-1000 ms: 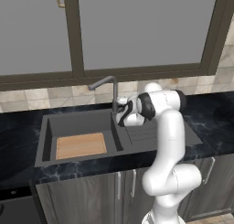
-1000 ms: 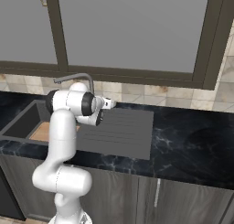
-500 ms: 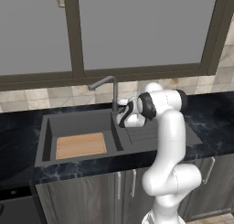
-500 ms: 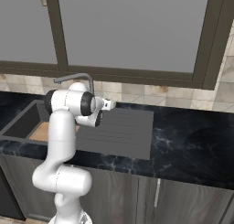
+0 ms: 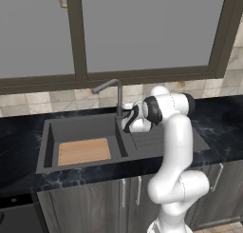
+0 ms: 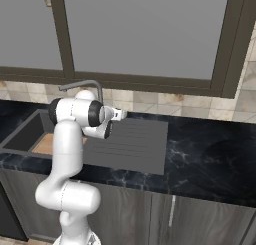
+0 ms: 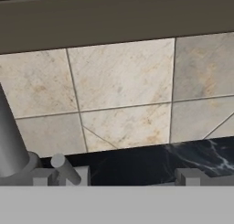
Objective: Turn on the sink faucet with hot water and rinse the cutting board for ten seconds, then turn off the faucet. Push the cutting board to reach the water if necessary.
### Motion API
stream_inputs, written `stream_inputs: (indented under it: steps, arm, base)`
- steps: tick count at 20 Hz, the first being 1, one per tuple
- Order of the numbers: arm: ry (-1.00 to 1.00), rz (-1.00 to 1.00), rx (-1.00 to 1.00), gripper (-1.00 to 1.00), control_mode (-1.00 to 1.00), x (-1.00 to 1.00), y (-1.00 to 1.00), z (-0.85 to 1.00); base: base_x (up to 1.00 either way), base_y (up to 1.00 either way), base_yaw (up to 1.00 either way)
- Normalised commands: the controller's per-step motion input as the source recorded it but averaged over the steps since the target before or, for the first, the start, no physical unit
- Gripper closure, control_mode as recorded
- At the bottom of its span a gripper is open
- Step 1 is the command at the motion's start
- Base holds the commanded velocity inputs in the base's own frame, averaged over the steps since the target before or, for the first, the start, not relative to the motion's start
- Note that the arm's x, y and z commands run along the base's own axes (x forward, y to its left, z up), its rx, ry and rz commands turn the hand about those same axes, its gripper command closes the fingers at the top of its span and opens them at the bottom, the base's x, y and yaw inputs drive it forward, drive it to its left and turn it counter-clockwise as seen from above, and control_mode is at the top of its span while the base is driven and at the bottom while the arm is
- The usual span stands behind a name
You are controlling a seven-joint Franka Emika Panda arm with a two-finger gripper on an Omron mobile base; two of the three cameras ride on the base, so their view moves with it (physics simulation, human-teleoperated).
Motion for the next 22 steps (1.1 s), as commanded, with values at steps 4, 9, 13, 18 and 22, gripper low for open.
stream_inputs:
  steps: [4,9,13,18,22]
  arm:
    - [-0.03,-0.01,0.00,-1.00,-1.00,-0.01,-0.41,0.00]
    - [-0.02,-0.03,0.02,-1.00,-1.00,-0.05,-0.64,0.00]
    - [-0.02,-0.02,0.04,-1.00,-1.00,-0.04,-0.74,0.00]
    - [0.00,-0.02,0.06,-1.00,-1.00,-0.04,-0.76,0.00]
    - [0.00,-0.02,0.05,-1.00,-1.00,-0.04,-0.74,0.00]
  base:
    - [0.00,0.00,0.00]
    - [0.00,0.00,0.00]
    - [0.00,0.00,0.00]
    - [0.00,0.00,0.00]
    - [0.00,0.00,0.00]
